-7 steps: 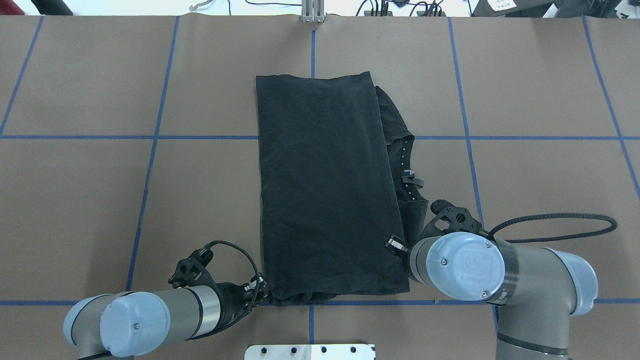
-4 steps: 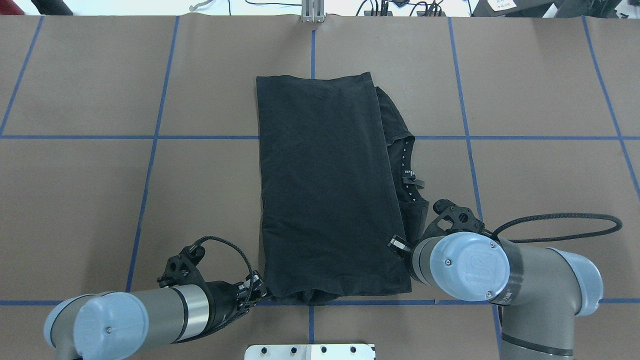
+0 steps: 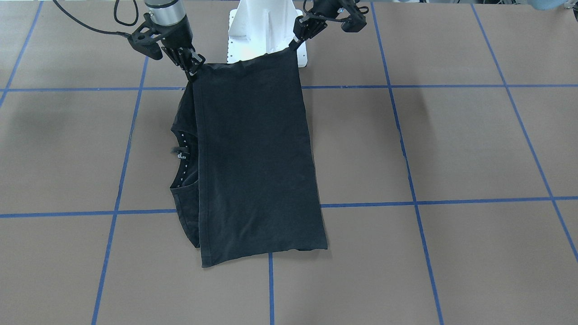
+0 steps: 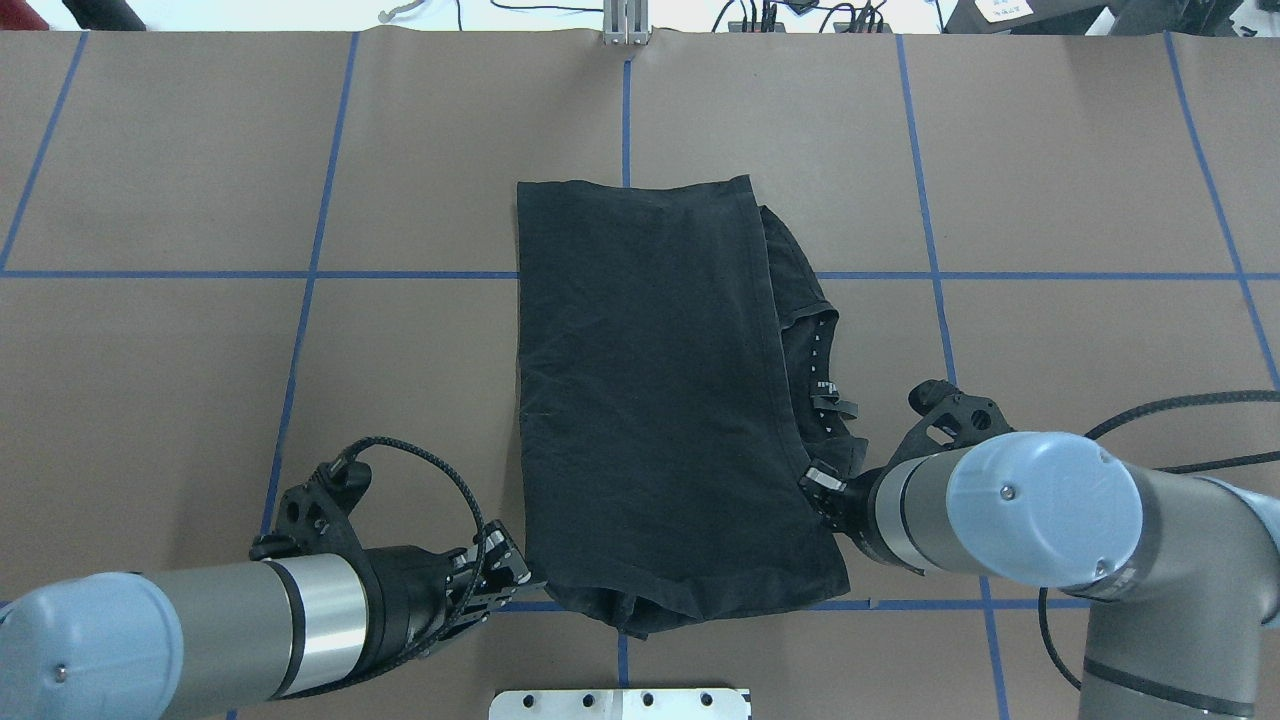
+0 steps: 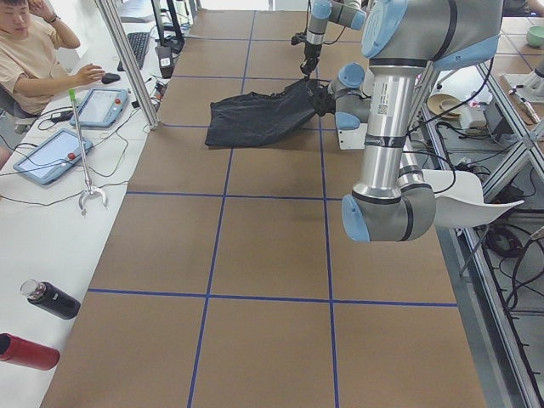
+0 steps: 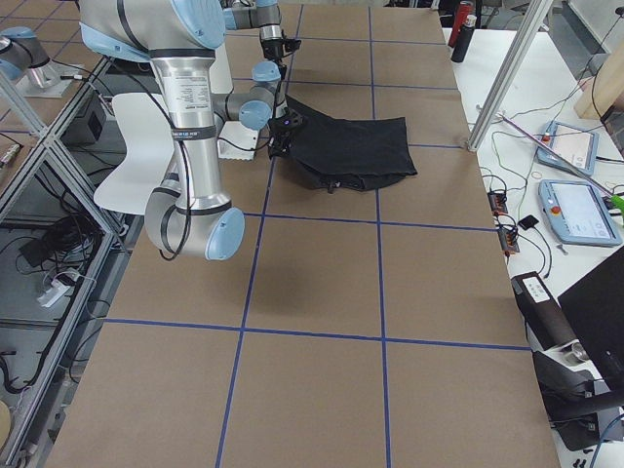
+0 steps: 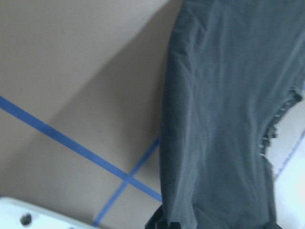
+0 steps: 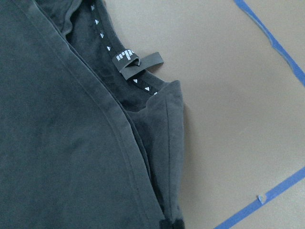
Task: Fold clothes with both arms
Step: 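Lift the near edge with both grippers and fold it away from the robot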
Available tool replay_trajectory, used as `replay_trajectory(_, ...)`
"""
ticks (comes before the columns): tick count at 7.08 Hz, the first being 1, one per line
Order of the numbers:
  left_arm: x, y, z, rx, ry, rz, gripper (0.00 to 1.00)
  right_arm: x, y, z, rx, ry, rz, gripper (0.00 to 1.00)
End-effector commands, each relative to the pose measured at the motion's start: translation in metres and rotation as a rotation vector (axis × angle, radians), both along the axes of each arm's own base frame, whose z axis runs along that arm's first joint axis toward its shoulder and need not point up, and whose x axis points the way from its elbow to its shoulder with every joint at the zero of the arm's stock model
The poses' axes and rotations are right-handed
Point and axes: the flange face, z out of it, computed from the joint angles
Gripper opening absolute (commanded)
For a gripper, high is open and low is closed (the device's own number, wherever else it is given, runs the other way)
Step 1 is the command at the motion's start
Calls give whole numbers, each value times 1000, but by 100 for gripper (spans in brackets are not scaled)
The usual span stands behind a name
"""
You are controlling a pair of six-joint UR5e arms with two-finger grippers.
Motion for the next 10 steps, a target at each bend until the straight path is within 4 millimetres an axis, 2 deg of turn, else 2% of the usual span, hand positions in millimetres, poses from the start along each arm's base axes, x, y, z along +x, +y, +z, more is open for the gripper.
replay_trajectory(1,-23,-84,-18,55,-44,-73,0,14,-75,-17,-93,-65,49,0)
replay_trajectory(2,-20,-127,-15,63,-82,-75,0,1,-115,-24,-132,-70,60,0)
replay_trajectory(3,-18,-166,-7,83,-126,-119,0,-1,-147,-15,-143,-46,77,0)
replay_trajectory(4,-14,-193,1,102,-163,-145,0,-6,-179,-17,-146,-34,82,0)
replay_trajectory(5,-6,-222,7,118,-201,-167,0,-2,-204,-16,-148,-47,77,0)
replay_trajectory(6,-9,-246,3,128,-215,-195,0,0,-225,-2,-149,-60,91,0)
replay_trajectory(8,-1,-286,9,152,-243,-225,0,-18,-275,2,-142,-59,85,0)
replay_trajectory(9,13,-313,17,166,-240,-242,0,-21,-298,8,-131,-35,68,0)
replay_trajectory(10,25,-344,30,184,-267,-253,0,-35,-316,16,-99,-13,32,0)
